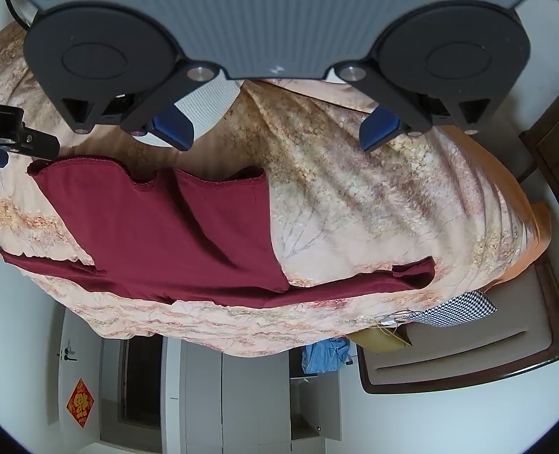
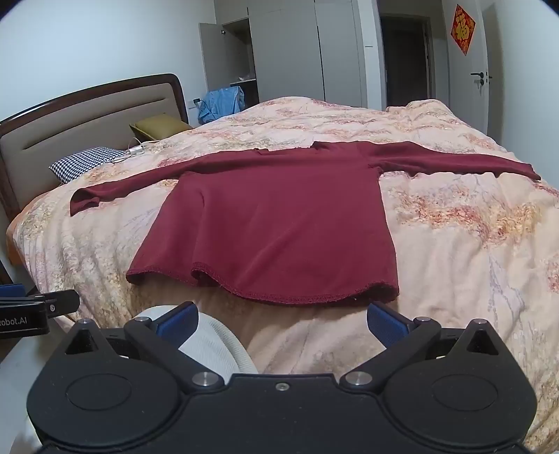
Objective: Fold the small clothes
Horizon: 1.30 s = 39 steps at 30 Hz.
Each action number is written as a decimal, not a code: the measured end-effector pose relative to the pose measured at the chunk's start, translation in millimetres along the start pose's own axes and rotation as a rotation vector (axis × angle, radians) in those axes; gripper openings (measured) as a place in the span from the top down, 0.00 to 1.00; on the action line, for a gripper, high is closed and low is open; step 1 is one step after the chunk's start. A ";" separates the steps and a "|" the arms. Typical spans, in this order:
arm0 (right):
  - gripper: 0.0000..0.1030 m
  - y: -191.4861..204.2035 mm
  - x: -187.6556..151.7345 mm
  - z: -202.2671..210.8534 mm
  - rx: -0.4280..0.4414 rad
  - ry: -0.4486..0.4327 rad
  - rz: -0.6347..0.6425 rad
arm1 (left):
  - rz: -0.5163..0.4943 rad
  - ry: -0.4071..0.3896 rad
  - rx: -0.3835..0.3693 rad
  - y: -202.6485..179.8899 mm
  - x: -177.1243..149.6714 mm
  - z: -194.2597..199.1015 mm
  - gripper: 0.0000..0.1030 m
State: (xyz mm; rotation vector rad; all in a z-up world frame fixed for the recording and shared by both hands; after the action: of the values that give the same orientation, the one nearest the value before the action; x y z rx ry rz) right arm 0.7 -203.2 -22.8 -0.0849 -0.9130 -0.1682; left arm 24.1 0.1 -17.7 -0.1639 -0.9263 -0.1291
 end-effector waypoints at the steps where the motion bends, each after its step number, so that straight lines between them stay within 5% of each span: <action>1: 0.00 0.0 -0.1 -0.1 -0.001 0.000 0.002 | -0.001 0.000 0.001 0.0 0.0 -0.1 0.00; 39: 0.00 -4.0 -4.6 -1.5 -0.010 0.018 -0.019 | 0.006 0.006 0.005 4.8 -8.3 -2.9 0.00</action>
State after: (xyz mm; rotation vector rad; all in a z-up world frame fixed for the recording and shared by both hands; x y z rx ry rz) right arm -1.5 -206.9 -27.3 -0.0837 -0.8955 -0.1911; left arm 22.2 4.5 -26.5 -0.1619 -0.9196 -0.1222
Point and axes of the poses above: each gripper's, at about its wrist camera, not at the fingertips, and z roughly against the way its jaws point, y to its left, x to its top, the point moved 3 cm from there along -z, roughly the way its jaws point, and after that the axes turned 11 degrees about -x, right-handed, at the moved point
